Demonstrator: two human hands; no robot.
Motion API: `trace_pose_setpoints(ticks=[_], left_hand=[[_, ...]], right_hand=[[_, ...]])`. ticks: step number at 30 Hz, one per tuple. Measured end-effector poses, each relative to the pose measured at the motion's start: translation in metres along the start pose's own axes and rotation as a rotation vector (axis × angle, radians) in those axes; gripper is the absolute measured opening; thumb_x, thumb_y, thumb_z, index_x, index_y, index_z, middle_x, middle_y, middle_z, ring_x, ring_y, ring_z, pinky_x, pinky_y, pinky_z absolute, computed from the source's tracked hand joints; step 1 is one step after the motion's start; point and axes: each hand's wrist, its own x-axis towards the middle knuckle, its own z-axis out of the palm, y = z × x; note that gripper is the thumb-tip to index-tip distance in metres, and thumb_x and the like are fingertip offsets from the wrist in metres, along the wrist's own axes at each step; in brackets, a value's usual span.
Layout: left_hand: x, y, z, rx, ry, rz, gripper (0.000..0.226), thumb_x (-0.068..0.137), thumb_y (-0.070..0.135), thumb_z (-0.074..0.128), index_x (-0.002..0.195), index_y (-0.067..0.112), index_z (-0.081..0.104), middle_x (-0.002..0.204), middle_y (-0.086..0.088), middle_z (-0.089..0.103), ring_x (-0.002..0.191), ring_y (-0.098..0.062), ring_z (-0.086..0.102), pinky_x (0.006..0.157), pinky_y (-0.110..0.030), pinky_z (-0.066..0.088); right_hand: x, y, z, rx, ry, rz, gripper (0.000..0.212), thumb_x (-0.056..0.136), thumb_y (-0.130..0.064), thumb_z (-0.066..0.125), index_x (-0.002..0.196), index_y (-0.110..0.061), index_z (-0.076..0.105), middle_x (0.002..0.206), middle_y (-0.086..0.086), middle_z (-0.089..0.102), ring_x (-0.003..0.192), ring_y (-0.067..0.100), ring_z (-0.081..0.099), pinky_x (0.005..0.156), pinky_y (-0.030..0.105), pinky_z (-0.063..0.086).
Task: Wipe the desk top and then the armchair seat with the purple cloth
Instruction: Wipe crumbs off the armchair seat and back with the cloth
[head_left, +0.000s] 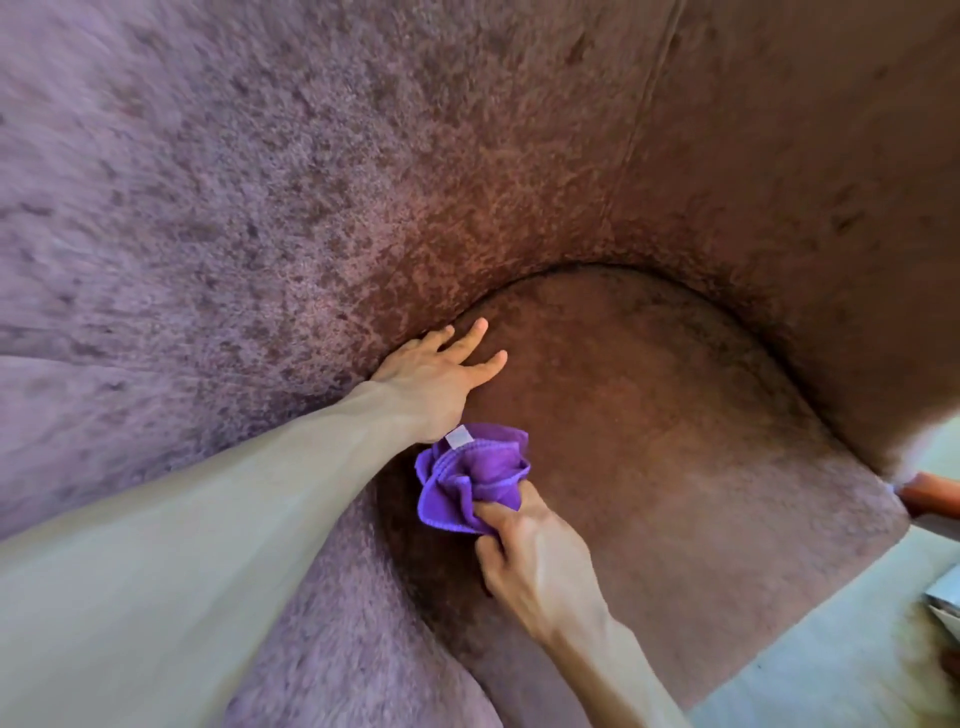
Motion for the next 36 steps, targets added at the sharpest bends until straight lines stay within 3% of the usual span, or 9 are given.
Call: trace_pose_setpoints(ticks=[5,11,15,17,24,28,31,33,36], left_hand=[[0.002,0.001,0.002,-0.036,-0.004,-0.018,0.089,0.092,0.007,0.046,0.16,0.045,0.004,0.17,0.005,-0.018,0.157,-0.028,0.005,0.124,-0.04,0.017],[0.003,0.0,0.003,-0.04,-0.008,-0.018,0.092,0.089,0.004,0.044,0.16,0.046,0.004,0.17,0.004,-0.018,0.157,-0.028,0.004,0.125,-0.04,0.015],[0.004,0.002,0.006,-0.044,-0.01,-0.025,0.093,0.089,0.003,0.042,0.159,0.047,0.0,0.169,0.005,-0.021,0.158,-0.027,0.0,0.125,-0.04,0.012],[0.004,0.002,0.009,-0.028,-0.002,-0.025,0.091,0.091,0.005,0.041,0.159,0.047,-0.002,0.169,0.004,-0.023,0.157,-0.029,0.0,0.126,-0.042,0.011],[0.0,0.006,0.001,-0.068,0.009,-0.044,0.086,0.091,0.006,0.04,0.16,0.046,0.007,0.171,0.004,-0.015,0.156,-0.03,0.007,0.122,-0.043,0.019],[-0.008,0.011,0.005,-0.053,0.115,-0.048,0.082,0.093,0.01,0.044,0.161,0.043,0.011,0.171,0.005,-0.013,0.156,-0.028,0.009,0.121,-0.043,0.025],[-0.009,0.017,0.012,-0.012,0.074,-0.078,0.081,0.096,0.013,0.043,0.161,0.044,0.004,0.17,0.007,-0.018,0.157,-0.026,0.004,0.124,-0.041,0.018],[-0.005,0.018,0.012,-0.001,0.063,-0.093,0.08,0.097,0.014,0.042,0.16,0.044,0.004,0.17,0.006,-0.018,0.157,-0.028,0.004,0.124,-0.041,0.019],[-0.002,0.017,0.012,0.031,0.056,-0.088,0.08,0.096,0.015,0.043,0.16,0.044,0.005,0.171,0.005,-0.015,0.156,-0.03,0.007,0.123,-0.042,0.022]], right_hand=[[0.003,0.017,-0.012,0.128,0.367,0.253,0.024,0.086,-0.027,0.054,0.107,-0.029,0.066,0.11,0.003,0.057,0.085,0.032,0.065,0.069,0.038,0.052],[-0.022,0.022,-0.01,-0.003,-0.074,0.039,0.027,0.088,-0.039,0.048,0.113,-0.042,0.059,0.11,-0.007,0.054,0.098,0.023,0.065,0.077,0.035,0.05],[-0.011,0.066,-0.059,0.002,0.428,0.193,0.038,0.086,-0.024,0.063,0.122,-0.032,0.072,0.116,0.007,0.061,0.096,0.032,0.066,0.078,0.037,0.055],[0.009,0.079,-0.077,0.049,0.518,0.379,0.033,0.09,-0.019,0.063,0.121,-0.023,0.072,0.121,0.017,0.059,0.1,0.042,0.065,0.082,0.044,0.054],[0.006,0.046,-0.048,0.317,0.208,0.491,0.024,0.094,-0.027,0.05,0.106,-0.023,0.07,0.109,0.018,0.069,0.106,0.042,0.062,0.086,0.041,0.047],[-0.002,0.055,-0.078,0.538,0.43,0.546,0.021,0.08,-0.039,0.042,0.083,-0.03,0.061,0.078,-0.001,0.068,0.086,0.03,0.062,0.076,0.037,0.044],[0.027,0.062,-0.091,0.689,0.507,0.63,0.025,0.081,-0.037,0.042,0.085,-0.022,0.061,0.093,0.011,0.072,0.097,0.038,0.062,0.09,0.045,0.049],[0.036,0.051,-0.079,0.74,0.411,0.644,0.028,0.089,-0.033,0.045,0.096,-0.015,0.066,0.11,0.018,0.071,0.108,0.039,0.062,0.098,0.041,0.048],[0.016,0.026,-0.035,0.67,0.156,0.567,0.021,0.096,-0.027,0.046,0.081,-0.019,0.058,0.106,0.016,0.072,0.106,0.037,0.063,0.087,0.034,0.043]])
